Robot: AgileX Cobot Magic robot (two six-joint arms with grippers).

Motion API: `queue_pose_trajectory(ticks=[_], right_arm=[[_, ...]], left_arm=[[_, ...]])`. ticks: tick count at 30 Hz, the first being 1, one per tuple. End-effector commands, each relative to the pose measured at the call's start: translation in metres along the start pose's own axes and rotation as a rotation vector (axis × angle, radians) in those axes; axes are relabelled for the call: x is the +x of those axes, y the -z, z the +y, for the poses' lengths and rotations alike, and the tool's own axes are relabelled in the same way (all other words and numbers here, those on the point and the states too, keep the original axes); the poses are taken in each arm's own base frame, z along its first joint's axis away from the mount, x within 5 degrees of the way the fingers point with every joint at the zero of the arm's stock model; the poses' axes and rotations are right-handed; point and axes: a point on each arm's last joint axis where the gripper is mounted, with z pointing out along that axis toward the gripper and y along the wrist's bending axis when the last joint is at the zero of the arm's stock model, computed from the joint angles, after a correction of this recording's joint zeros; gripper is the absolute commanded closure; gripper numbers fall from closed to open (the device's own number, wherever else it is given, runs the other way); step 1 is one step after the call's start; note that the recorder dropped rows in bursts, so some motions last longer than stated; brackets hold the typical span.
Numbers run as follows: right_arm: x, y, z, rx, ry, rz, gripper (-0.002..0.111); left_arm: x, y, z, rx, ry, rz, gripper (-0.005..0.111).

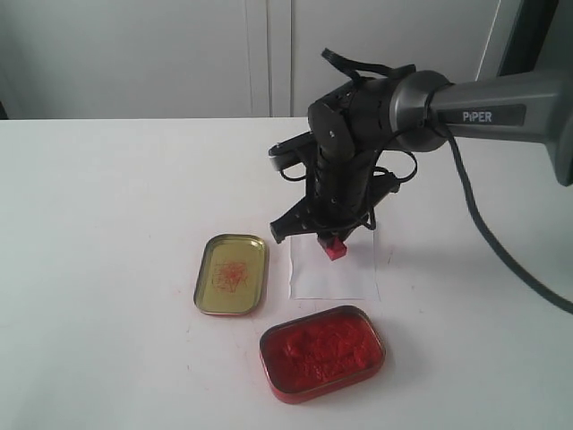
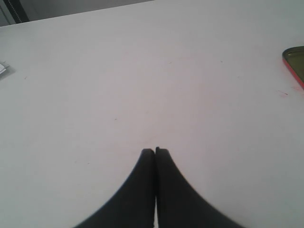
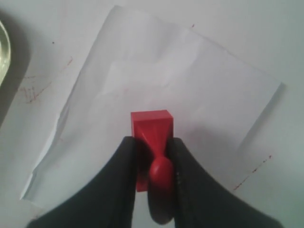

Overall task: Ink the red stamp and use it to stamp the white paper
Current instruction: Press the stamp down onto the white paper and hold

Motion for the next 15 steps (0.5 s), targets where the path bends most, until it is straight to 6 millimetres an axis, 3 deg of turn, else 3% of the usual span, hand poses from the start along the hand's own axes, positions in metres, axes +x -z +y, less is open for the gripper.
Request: queue_pose_trajectory(ticks=[1, 10, 15], right_arm=[[0.004, -0.018, 0.002, 0.009, -0.002, 0.034, 0.108], [0.022, -0.068, 0.007, 0.029, 0.011, 0.194, 0.108], [0.029, -0.081, 0.008, 0.037, 0.015, 0.244, 0.108]], left_arm=[[0.001, 0.0, 0.0, 0.001, 0.0, 0.001, 0.107], [0.001, 0.0, 0.0, 0.001, 0.0, 0.001, 0.107], [0.001, 0.0, 0.0, 0.001, 0.0, 0.001, 0.107]])
